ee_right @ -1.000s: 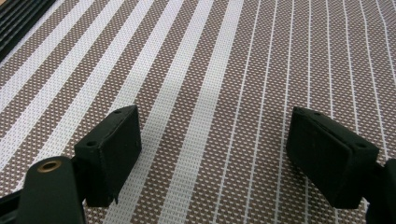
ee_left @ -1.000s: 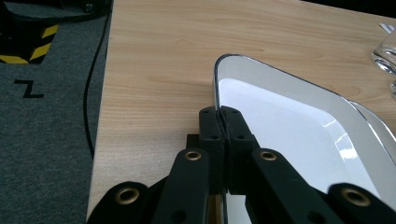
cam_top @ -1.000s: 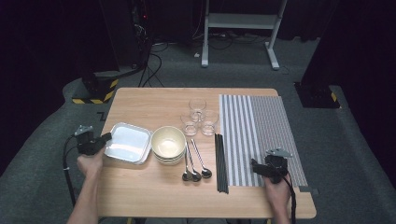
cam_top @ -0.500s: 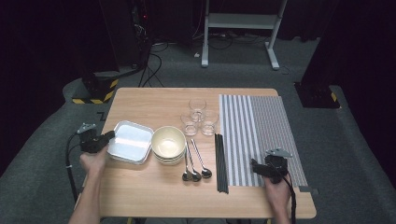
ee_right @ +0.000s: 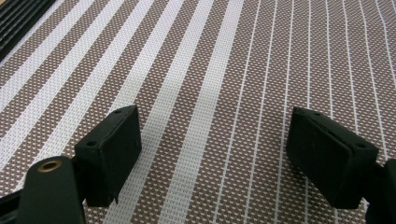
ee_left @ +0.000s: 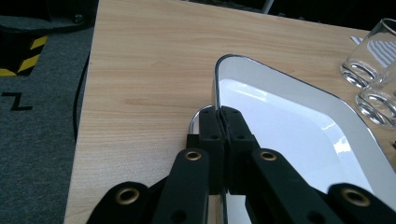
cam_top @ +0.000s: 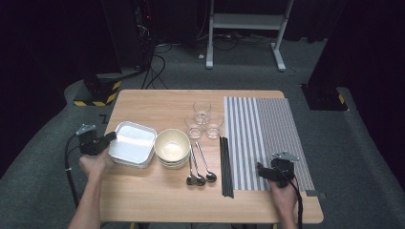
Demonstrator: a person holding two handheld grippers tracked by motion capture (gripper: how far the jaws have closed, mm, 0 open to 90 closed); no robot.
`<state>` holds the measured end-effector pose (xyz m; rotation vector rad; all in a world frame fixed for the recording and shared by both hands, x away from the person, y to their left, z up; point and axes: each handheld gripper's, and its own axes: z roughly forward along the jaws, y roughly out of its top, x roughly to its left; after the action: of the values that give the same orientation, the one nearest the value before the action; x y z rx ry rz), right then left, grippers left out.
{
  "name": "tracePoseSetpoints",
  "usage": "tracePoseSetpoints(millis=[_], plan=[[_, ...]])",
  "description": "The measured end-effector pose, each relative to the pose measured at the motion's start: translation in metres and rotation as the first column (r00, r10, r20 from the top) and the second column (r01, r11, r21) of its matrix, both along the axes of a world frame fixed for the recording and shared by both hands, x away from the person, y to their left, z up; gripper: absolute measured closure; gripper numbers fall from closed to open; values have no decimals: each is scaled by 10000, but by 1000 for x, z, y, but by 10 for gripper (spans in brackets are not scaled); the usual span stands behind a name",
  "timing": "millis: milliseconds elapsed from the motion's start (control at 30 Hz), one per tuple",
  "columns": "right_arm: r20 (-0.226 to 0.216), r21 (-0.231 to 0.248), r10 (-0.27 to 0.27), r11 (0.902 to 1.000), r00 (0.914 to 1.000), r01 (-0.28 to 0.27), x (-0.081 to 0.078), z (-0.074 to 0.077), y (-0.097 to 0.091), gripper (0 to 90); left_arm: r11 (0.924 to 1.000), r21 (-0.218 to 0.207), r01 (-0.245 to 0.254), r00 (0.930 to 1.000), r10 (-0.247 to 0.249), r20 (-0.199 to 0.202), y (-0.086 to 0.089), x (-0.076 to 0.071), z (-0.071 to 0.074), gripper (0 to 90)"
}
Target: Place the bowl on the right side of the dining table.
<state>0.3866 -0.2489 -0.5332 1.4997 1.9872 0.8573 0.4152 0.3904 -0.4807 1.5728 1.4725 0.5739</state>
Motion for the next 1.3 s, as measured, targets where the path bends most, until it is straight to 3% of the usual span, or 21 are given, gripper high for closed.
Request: tracePoseSetpoints(millis=[433,967,1300], plan=[[-3,-5,-14,10000,10000,14,0,0,0,182,9997,-226,110,9998,-114,-176,2,-1,4,883],[-5,-5,-14,10000,10000,14,0,0,0,182,9994,-135,323,9991,-326,-268,0,-2,16,882],[-5,-3,-14,10000,10000,14,0,0,0,182,9989,-364,312,9991,-322,-287,-1,-3,20,883]])
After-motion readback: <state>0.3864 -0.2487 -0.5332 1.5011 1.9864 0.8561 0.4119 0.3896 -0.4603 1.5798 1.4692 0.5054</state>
